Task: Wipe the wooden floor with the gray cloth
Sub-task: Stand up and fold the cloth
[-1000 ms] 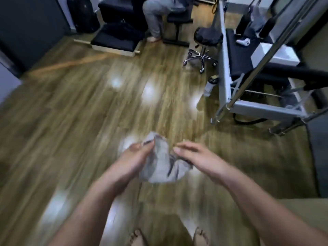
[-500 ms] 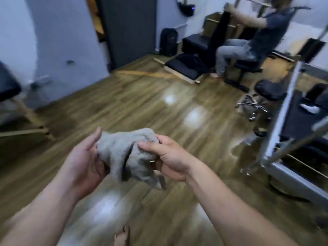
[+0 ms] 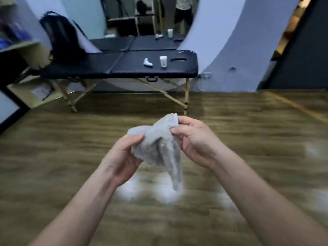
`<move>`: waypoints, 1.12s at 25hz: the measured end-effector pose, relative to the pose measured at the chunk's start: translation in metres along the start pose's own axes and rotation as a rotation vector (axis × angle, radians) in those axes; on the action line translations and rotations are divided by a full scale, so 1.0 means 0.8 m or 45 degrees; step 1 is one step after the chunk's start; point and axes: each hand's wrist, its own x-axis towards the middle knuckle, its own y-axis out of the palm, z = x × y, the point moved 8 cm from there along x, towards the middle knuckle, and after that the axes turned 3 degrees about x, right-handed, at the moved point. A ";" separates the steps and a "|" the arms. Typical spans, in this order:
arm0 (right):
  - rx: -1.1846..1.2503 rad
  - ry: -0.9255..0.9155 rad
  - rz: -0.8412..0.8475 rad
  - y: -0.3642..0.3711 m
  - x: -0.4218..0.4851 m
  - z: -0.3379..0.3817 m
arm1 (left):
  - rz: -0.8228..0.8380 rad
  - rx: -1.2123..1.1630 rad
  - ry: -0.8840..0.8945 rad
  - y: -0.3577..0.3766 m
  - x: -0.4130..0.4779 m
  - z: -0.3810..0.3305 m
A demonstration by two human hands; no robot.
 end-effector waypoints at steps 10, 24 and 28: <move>-0.946 -0.158 0.243 0.350 0.092 -0.076 | -0.636 0.822 0.372 -0.304 -0.195 -0.230; -1.904 -0.631 0.766 0.697 0.136 -0.160 | -1.106 0.961 0.843 -0.563 -0.368 -0.352; -1.351 -0.287 0.826 0.752 0.188 -0.205 | -1.010 0.477 0.874 -0.639 -0.360 -0.356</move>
